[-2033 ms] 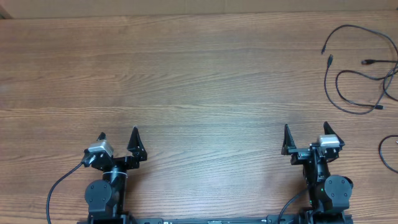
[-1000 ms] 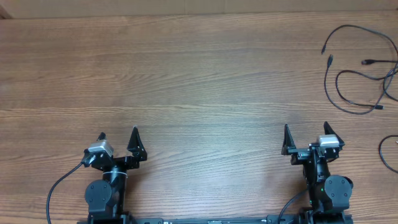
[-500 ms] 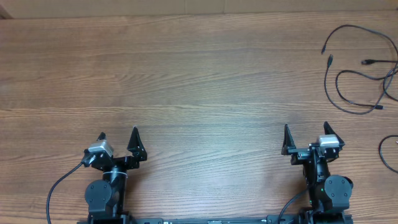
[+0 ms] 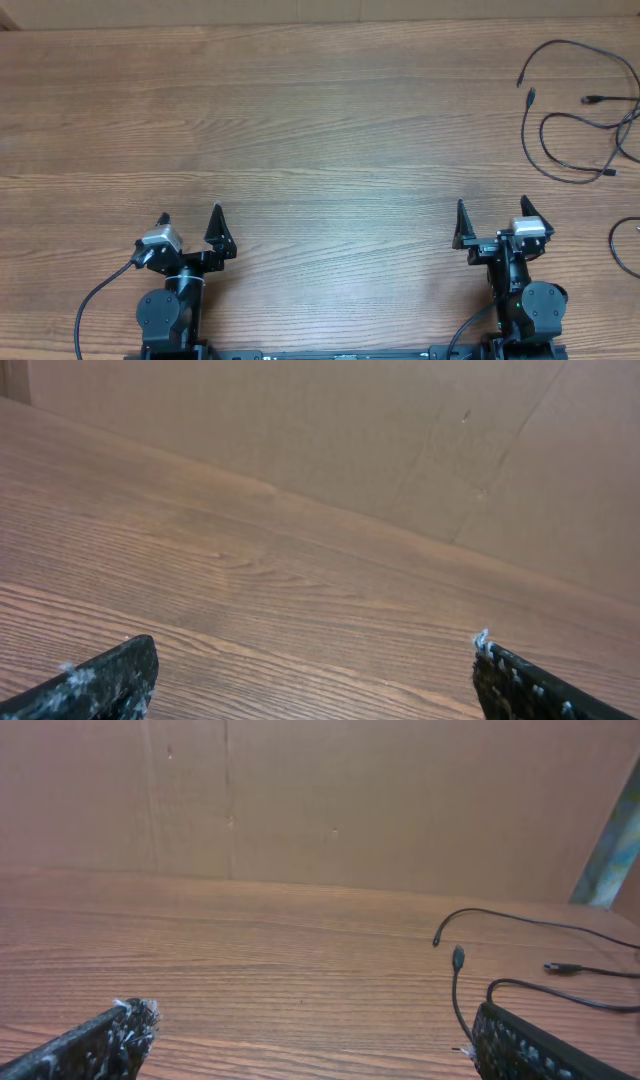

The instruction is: Untangle cables

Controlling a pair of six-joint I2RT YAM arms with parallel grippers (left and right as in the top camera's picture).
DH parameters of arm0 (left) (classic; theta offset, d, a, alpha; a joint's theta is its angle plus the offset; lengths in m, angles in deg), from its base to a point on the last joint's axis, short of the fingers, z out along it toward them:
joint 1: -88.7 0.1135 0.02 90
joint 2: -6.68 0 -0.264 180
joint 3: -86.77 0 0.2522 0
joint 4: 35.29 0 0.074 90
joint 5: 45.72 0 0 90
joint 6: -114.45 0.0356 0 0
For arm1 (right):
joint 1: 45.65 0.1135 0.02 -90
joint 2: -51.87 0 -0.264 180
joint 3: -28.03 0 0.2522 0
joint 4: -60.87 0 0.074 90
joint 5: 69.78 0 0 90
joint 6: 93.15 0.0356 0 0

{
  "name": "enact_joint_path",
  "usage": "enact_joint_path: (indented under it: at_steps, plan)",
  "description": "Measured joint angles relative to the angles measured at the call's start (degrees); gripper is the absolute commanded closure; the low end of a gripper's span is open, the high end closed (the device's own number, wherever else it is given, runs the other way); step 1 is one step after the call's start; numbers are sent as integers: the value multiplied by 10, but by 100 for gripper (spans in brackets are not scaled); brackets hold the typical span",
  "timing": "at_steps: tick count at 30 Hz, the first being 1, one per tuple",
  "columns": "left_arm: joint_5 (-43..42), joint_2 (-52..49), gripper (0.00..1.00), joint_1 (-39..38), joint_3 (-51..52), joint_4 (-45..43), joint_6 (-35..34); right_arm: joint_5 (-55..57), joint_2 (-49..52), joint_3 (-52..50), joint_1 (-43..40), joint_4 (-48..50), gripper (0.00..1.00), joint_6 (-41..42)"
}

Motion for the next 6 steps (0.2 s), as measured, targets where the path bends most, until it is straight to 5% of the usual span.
enact_joint_path:
  at_steps: [6]
  plan:
    - [0, 0, 0, 0, 0, 0, 0, 0, 0, 0, 0, 0, 0, 0]
